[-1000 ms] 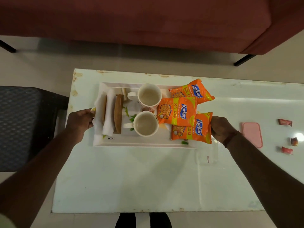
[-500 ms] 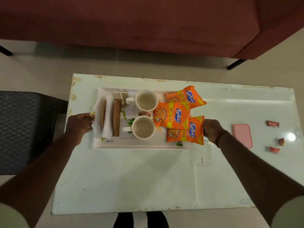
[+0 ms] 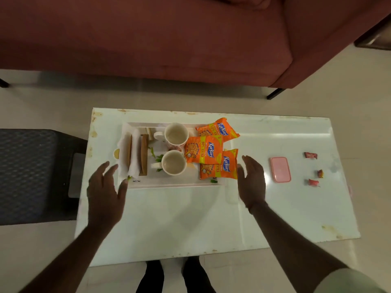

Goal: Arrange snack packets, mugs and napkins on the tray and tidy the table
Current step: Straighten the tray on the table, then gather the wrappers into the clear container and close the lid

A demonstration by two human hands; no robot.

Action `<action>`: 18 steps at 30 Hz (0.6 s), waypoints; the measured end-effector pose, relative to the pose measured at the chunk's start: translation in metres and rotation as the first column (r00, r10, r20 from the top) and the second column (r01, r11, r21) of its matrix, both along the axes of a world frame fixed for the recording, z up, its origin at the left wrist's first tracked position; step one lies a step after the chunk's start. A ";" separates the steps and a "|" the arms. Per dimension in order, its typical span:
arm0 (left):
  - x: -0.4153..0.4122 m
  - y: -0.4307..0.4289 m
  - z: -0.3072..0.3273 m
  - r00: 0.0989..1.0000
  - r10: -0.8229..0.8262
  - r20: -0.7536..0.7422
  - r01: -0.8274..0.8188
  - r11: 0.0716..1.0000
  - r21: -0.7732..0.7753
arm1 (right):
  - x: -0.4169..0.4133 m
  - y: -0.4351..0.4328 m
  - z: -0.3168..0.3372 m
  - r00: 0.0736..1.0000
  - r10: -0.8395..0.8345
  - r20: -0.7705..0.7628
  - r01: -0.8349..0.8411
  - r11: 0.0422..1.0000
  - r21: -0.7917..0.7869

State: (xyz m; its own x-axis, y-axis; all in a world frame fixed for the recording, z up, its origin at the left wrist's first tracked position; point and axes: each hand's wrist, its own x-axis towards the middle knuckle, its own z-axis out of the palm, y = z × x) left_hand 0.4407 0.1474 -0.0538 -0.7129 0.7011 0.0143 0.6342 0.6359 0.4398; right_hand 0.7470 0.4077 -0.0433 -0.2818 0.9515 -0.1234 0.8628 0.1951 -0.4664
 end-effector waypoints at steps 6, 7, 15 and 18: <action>0.088 0.023 0.026 0.965 -0.259 -0.041 0.258 0.966 -0.024 | 0.018 -0.051 0.014 0.973 0.172 0.157 -0.187 0.979 0.086; 0.099 0.029 0.028 0.959 -0.281 -0.045 0.279 0.959 -0.051 | 0.023 -0.056 0.016 0.968 0.177 0.178 -0.192 0.979 0.073; 0.178 0.063 0.039 0.935 -0.354 -0.003 0.344 0.910 -0.233 | 0.067 -0.066 0.034 0.939 0.276 0.207 -0.283 0.959 0.003; 0.208 0.082 0.046 0.947 -0.321 0.024 0.317 0.916 -0.245 | 0.085 -0.057 0.038 0.939 0.288 0.187 -0.294 0.956 0.004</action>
